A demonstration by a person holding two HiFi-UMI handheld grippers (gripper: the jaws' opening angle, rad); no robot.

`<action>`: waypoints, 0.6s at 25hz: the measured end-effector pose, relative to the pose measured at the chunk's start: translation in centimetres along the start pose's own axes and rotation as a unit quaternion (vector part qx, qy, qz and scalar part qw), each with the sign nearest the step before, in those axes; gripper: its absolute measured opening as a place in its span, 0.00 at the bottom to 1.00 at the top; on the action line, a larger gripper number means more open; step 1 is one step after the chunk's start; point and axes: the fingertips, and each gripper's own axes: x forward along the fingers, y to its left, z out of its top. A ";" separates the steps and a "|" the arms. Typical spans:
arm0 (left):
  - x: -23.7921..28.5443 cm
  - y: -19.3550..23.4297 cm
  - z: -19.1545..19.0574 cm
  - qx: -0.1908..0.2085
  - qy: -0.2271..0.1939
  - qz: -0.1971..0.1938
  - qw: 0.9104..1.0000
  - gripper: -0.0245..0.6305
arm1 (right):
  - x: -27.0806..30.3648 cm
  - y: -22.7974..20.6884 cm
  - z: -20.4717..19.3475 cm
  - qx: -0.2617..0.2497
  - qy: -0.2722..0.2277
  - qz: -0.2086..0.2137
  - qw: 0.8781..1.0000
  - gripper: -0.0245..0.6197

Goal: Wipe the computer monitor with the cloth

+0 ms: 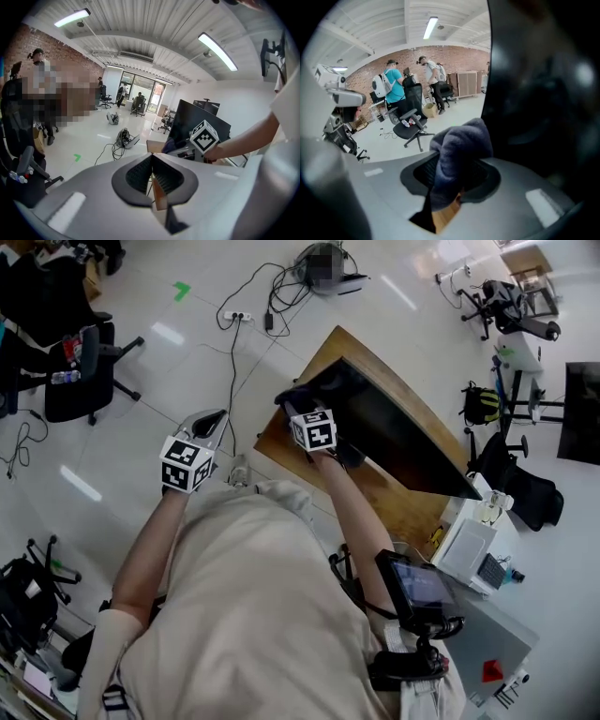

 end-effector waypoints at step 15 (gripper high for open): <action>0.8 -1.5 0.8 0.004 -0.010 -0.008 1.000 0.04 | -8.7 -0.6 10.7 -0.034 -0.139 -0.014 0.990 0.21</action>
